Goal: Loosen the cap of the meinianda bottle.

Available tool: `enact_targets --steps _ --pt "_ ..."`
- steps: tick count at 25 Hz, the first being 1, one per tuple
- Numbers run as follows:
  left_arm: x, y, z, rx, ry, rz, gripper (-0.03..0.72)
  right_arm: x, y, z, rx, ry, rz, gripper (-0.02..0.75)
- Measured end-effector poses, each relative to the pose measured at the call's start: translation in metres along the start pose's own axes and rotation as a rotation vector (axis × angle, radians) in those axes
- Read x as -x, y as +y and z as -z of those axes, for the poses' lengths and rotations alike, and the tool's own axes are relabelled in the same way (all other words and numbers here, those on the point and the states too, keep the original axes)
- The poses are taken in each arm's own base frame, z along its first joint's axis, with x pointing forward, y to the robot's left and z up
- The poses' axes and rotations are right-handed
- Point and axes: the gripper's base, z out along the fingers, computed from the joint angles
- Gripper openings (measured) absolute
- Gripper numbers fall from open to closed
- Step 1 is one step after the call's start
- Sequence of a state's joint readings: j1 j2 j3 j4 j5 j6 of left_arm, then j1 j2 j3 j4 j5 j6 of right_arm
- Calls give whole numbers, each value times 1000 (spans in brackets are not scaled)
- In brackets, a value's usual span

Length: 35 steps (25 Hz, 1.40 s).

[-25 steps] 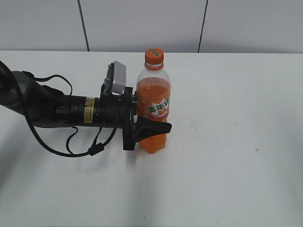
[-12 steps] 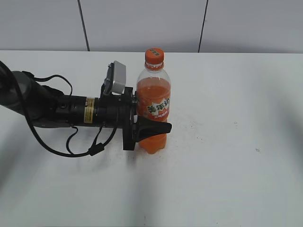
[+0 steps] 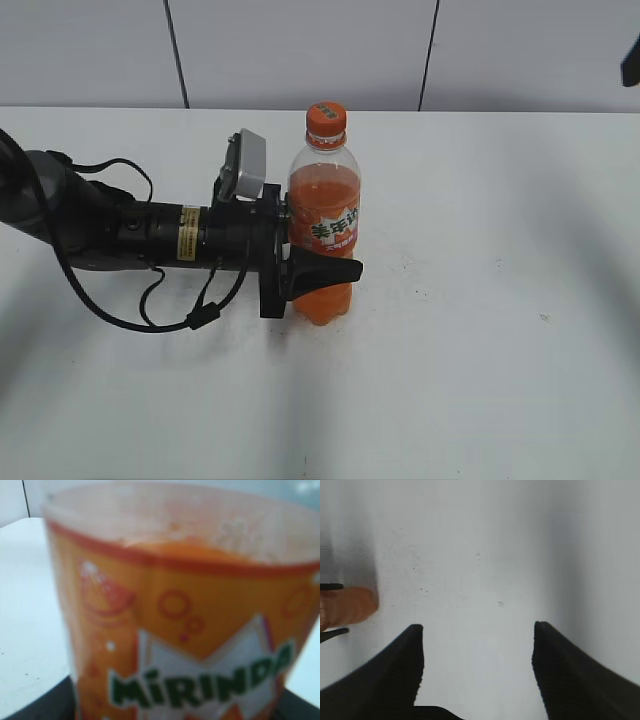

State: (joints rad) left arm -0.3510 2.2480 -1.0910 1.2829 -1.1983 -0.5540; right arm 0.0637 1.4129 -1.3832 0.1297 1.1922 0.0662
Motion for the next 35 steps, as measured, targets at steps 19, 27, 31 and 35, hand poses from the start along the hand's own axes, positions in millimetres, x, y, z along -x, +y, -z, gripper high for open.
enact_targets --steps 19,27,31,35 --pt "0 0 0 0 0 -1 415 21 165 -38 171 71 79 536" --pt "0 0 0 -1 -1 -1 415 9 200 -51 182 116 58 540" --pt "0 0 0 -1 -1 -1 415 0 216 -56 172 125 86 543" --pt "0 0 0 -1 -1 -1 415 -7 224 -59 152 123 105 543"
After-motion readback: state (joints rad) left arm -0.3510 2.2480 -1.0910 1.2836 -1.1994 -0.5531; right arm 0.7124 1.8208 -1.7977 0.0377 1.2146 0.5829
